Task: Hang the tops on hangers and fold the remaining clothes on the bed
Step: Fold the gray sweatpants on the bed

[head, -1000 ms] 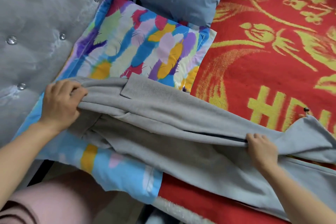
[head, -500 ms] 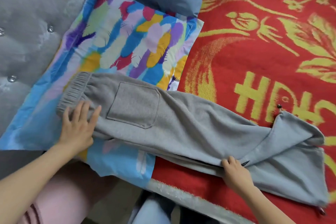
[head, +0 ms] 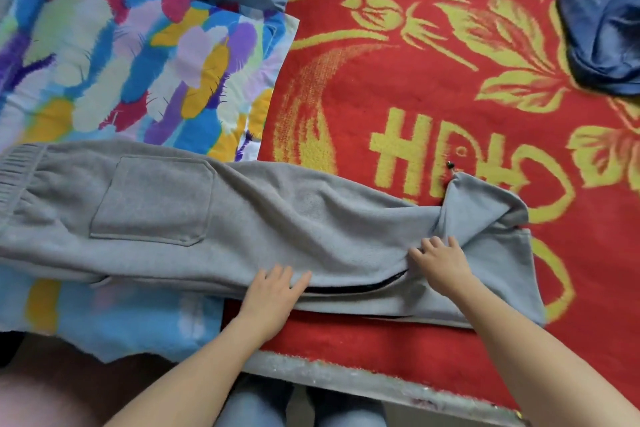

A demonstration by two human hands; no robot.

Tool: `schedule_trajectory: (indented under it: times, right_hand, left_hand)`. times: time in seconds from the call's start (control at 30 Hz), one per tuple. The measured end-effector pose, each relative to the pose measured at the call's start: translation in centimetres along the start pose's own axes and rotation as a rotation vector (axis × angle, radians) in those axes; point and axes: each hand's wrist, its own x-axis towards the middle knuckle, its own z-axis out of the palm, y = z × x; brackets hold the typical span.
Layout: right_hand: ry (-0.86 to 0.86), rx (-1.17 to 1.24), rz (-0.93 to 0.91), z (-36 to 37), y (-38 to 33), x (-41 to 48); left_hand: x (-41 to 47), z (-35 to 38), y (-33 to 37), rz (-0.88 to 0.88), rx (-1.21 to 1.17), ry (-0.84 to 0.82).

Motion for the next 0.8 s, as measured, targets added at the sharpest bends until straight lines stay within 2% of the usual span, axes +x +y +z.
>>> schedule_trajectory:
  times: [0.1,0.17,0.2,0.3,0.4,0.47,0.63,0.8]
  right_hand:
    - [0.137,0.017,0.093,-0.2,1.8,-0.9]
    - [0.218,0.019,0.187,0.0,1.6,-2.7]
    - [0.197,0.048,0.238,0.6,1.0,-3.8]
    - [-0.018,0.206,0.453,2.6,-1.8,-7.9]
    - [-0.423,0.489,0.849,4.2,-2.5,-10.3]
    - [-0.517,0.633,0.928,5.2,-1.1,-11.4]
    - [-0.385,0.759,1.030,5.8,4.7,-12.3]
    - [-0.267,0.771,1.134,7.4,9.0,-13.3]
  left_hand:
    - [0.6,1.0,0.6,0.070,0.012,0.034]
    - [0.4,0.9,0.2,0.053,0.027,0.051]
    - [0.2,0.7,0.2,0.061,0.018,0.044]
    - [-0.5,1.6,0.7,0.047,0.006,-0.006]
    - [-0.5,2.2,1.2,0.008,-0.048,-0.018]
    - [-0.2,2.3,1.4,-0.003,-0.046,-0.011]
    - [0.7,2.3,3.4,0.037,0.049,0.026]
    - [2.0,2.6,6.8,0.034,0.068,-0.078]
